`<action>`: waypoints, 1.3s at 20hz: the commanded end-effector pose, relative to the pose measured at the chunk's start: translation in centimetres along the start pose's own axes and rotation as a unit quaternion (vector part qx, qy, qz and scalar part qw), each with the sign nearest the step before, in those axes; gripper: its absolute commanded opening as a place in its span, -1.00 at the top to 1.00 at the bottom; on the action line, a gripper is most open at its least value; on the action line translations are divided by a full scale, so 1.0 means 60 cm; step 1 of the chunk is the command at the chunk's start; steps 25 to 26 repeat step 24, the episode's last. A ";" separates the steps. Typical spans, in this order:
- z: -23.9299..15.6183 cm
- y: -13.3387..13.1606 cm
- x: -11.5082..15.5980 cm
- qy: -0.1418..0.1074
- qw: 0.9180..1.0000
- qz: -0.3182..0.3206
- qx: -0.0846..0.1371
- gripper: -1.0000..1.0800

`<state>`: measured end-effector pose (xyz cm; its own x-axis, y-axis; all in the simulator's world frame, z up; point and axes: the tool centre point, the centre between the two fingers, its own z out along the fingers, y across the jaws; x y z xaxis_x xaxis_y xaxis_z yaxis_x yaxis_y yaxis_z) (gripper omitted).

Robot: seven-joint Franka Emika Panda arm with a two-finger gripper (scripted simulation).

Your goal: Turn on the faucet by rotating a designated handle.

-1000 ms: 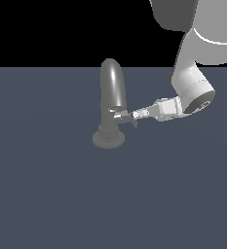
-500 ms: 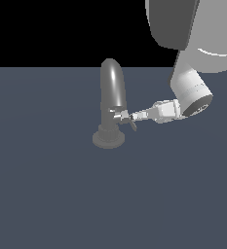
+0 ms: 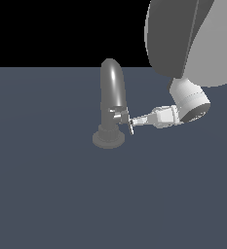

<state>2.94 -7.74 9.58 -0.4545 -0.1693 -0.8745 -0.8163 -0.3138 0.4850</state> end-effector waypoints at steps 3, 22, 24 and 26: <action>0.007 -0.031 0.032 0.000 1.000 0.009 0.010 1.00; 0.006 -0.066 0.071 -0.004 1.000 0.021 0.011 1.00; 0.006 -0.067 0.073 -0.004 1.000 0.022 0.011 1.00; 0.006 -0.067 0.073 -0.004 1.000 0.022 0.011 1.00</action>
